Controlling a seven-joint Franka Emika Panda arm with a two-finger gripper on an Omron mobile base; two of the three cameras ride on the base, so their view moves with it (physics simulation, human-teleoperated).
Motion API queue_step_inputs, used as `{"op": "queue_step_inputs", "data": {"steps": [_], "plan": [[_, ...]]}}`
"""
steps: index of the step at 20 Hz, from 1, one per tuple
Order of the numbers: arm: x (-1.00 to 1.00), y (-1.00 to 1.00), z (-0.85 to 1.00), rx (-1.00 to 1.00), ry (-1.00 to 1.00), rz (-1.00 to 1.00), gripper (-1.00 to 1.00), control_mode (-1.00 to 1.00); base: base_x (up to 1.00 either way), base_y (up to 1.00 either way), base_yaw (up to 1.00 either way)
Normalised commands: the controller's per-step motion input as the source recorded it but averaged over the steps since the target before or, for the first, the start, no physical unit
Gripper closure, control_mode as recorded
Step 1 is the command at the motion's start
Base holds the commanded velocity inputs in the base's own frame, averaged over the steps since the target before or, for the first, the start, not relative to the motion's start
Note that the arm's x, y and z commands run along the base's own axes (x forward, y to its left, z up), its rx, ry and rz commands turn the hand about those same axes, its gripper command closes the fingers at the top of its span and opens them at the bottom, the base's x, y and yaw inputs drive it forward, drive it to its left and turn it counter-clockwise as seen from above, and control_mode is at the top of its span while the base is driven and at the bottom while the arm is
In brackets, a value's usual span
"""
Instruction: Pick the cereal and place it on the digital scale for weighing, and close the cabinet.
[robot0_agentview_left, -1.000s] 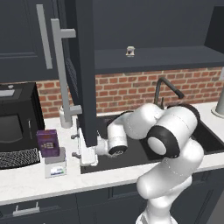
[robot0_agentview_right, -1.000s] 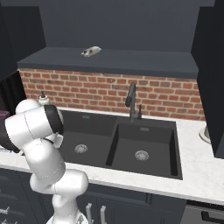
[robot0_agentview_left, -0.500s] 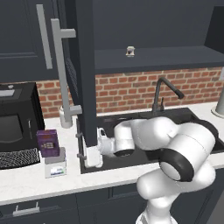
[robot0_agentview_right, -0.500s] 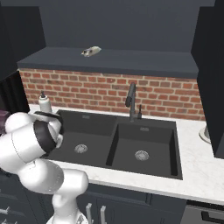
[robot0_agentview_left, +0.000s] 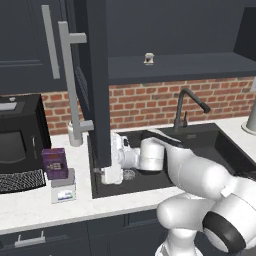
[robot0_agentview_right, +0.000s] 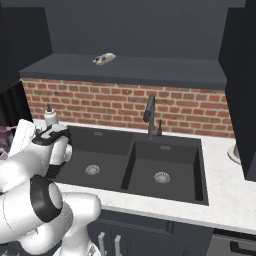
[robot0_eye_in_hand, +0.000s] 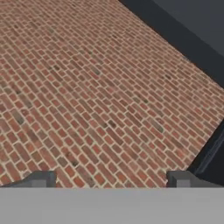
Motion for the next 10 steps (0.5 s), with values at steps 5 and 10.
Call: {"op": "queue_step_inputs", "data": {"steps": [5, 10], "plan": [[-0.37, -0.61, 0.35, 0.03, -0.15, -0.08, -1.00, -1.00, 0.00, 0.00, 0.00], [-0.35, -0.80, 0.23, 0.03, -0.12, -0.07, -1.00, -1.00, 0.00, 0.00, 0.00]]}}
